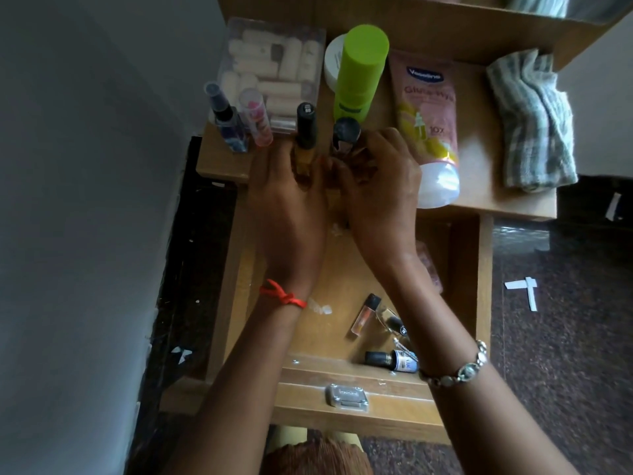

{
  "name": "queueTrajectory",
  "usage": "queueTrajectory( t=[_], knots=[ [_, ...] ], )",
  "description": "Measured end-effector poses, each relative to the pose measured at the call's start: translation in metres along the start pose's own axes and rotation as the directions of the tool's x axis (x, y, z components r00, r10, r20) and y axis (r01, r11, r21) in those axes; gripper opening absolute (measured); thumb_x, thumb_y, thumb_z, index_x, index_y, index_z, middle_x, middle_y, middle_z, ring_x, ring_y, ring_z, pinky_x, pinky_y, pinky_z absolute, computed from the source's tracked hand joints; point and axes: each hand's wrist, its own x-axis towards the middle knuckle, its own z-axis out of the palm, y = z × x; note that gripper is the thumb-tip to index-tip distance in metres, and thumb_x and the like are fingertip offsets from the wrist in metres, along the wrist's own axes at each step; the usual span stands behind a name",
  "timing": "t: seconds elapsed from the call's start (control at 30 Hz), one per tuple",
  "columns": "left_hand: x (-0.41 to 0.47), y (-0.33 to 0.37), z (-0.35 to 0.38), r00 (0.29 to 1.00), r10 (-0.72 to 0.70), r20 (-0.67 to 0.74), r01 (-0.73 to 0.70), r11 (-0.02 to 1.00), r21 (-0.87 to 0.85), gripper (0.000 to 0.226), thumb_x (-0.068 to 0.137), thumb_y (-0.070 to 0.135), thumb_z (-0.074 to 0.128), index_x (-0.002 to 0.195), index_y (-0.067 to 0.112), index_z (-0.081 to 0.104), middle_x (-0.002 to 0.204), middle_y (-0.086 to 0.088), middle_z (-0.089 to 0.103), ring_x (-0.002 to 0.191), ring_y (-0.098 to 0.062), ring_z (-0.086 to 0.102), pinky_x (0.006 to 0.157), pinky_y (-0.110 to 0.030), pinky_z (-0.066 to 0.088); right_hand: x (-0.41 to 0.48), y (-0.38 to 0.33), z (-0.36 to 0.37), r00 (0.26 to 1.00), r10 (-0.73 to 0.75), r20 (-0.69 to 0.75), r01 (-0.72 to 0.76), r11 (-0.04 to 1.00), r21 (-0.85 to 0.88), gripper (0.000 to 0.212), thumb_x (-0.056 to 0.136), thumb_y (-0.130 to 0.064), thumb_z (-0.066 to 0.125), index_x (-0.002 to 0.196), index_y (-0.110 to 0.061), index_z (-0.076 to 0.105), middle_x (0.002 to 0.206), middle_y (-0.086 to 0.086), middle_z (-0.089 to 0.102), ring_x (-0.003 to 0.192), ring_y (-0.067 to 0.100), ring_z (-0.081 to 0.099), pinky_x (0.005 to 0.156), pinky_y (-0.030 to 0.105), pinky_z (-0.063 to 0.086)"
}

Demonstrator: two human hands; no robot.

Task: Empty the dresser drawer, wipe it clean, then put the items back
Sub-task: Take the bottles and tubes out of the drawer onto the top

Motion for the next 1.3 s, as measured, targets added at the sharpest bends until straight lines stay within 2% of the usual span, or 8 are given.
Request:
queueTrajectory(
  t=[0.2,0.37,0.57,0.67,0.77,0.87,1.1,1.3],
  knots=[
    [0.001,0.001,0.003,0.998,-0.039,-0.057,0.039,0.999,-0.004,0.037,0.077,0.023,0.069,0.102,-0.004,0.061,0.102,-0.023,0.065,0.094,-0.036,0.063,0.074,-0.049,0.054,0.000,0.004,0.000,0.998,-0.010,0.058,0.009,1.000,0.022,0.020,0.076,-0.002,0.069,0.096,-0.001,0.067,0.093,0.011,0.060,0.075,0.012,0.055,0.062,0.010,0.043],
    [-0.022,0.002,-0.009,0.999,-0.024,-0.046,0.023,0.999,-0.023,0.038,0.077,0.022,0.071,0.104,0.002,0.054,0.097,-0.004,0.055,0.083,-0.012,0.052,0.073,-0.023,0.048,-0.031,0.002,-0.020,0.994,-0.050,-0.096,0.044,0.997,-0.058,0.014,0.071,0.005,0.067,0.084,0.001,0.063,0.080,0.013,0.063,0.070,0.014,0.055,0.061,0.019,0.042],
    [-0.059,-0.023,-0.006,0.973,0.041,0.229,-0.069,0.991,0.117,0.016,0.074,-0.007,0.059,0.083,0.006,0.061,0.086,-0.011,0.059,0.081,-0.027,0.060,0.072,-0.036,0.050,-0.074,0.038,-0.024,0.966,0.209,0.152,-0.172,0.959,-0.225,0.021,0.074,0.001,0.063,0.095,-0.002,0.066,0.090,0.015,0.066,0.079,0.029,0.064,0.068,0.032,0.051],
    [-0.058,-0.039,0.014,0.921,0.001,0.391,-0.074,0.983,0.171,0.028,0.069,-0.012,0.059,0.090,0.004,0.066,0.099,-0.016,0.065,0.095,-0.032,0.060,0.084,-0.024,0.038,-0.065,0.065,-0.017,0.948,0.303,0.095,-0.259,0.912,-0.318,0.020,0.076,0.000,0.059,0.096,0.003,0.064,0.099,0.020,0.062,0.087,0.031,0.059,0.069,0.023,0.040],
    [-0.051,-0.053,0.035,0.870,0.004,0.492,-0.069,0.991,0.115,0.035,0.074,-0.006,0.059,0.106,0.007,0.064,0.113,-0.014,0.063,0.109,-0.028,0.057,0.089,-0.021,0.037,-0.055,0.080,-0.006,0.923,0.380,0.065,-0.350,0.897,-0.272,0.015,0.075,-0.014,0.052,0.071,0.000,0.055,0.076,0.014,0.056,0.073,0.022,0.052,0.060,0.028,0.034],
    [-0.046,-0.059,0.050,0.845,0.006,0.535,-0.023,0.999,0.026,0.034,0.078,-0.001,0.061,0.111,0.008,0.063,0.116,-0.013,0.064,0.111,-0.025,0.057,0.091,-0.021,0.039,-0.047,0.085,-0.001,0.903,0.430,-0.010,-0.420,0.876,-0.236,0.012,0.074,-0.006,0.058,0.074,0.006,0.061,0.078,0.022,0.065,0.075,0.033,0.062,0.057,0.028,0.039],
    [-0.046,-0.062,0.052,0.822,0.018,0.569,0.080,0.986,-0.147,0.031,0.080,0.003,0.061,0.110,0.011,0.062,0.109,-0.008,0.067,0.100,-0.016,0.063,0.085,-0.031,0.051,-0.047,0.092,0.001,0.909,0.416,0.039,-0.397,0.888,-0.232,0.016,0.076,-0.003,0.060,0.091,0.002,0.062,0.097,0.017,0.066,0.087,0.033,0.062,0.063,0.022,0.040],
    [-0.048,-0.058,0.028,0.804,-0.040,0.594,0.165,0.974,-0.158,0.030,0.077,0.011,0.065,0.106,0.009,0.060,0.106,-0.007,0.066,0.092,-0.009,0.062,0.078,-0.015,0.048,-0.054,0.056,-0.019,0.954,0.291,0.075,-0.272,0.943,-0.192,0.016,0.076,-0.004,0.068,0.091,-0.003,0.063,0.089,0.014,0.070,0.081,0.026,0.067,0.064,0.027,0.052]
  ],
)
